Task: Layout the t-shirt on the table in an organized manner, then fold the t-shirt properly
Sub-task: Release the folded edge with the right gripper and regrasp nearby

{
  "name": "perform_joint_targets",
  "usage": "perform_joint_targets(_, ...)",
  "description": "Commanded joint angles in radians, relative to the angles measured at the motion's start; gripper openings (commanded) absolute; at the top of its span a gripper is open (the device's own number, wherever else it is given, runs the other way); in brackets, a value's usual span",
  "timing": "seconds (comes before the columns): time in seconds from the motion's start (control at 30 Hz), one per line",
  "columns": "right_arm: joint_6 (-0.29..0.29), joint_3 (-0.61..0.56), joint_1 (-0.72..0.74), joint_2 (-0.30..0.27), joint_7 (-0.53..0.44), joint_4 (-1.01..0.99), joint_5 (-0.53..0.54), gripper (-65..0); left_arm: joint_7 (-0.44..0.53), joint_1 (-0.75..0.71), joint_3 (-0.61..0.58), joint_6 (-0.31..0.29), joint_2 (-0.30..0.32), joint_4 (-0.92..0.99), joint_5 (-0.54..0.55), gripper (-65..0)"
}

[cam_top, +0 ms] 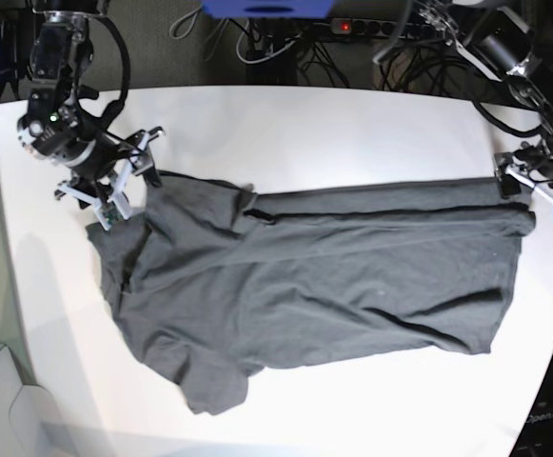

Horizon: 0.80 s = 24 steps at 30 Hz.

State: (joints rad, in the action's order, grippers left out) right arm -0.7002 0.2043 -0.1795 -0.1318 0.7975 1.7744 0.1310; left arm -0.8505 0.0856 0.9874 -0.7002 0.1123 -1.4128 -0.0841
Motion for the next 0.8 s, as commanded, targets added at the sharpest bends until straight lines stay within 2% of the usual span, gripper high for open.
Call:
perform_joint_targets(0.0, 0.002, 0.004, 0.016, -0.007, -0.030, 0.017, 0.009, -28.6, 0.032, 0.010, -0.002, 0.002, 0.005, -0.018, 0.013, -5.4)
perform_joint_targets(0.4, 0.002, 0.002, 0.034, -0.004, -0.033, -0.094, 0.009, -28.6, 0.049, 0.006, -0.003, 0.002, 0.003, 0.062, 0.013, -5.4)
perform_joint_targets(0.57, 0.002, -0.030, 0.070, -0.004, -0.033, -0.156, 0.009, -28.6, 0.138, 0.006, -0.003, 0.002, 0.002, 0.106, 0.013, -5.4)
perform_joint_targets(0.77, 0.002, -0.047, 0.099, -0.004, -0.033, -0.201, 0.009, -29.0, 0.144, 0.006, -0.003, 0.002, 0.003, 0.129, 0.013, -5.4)
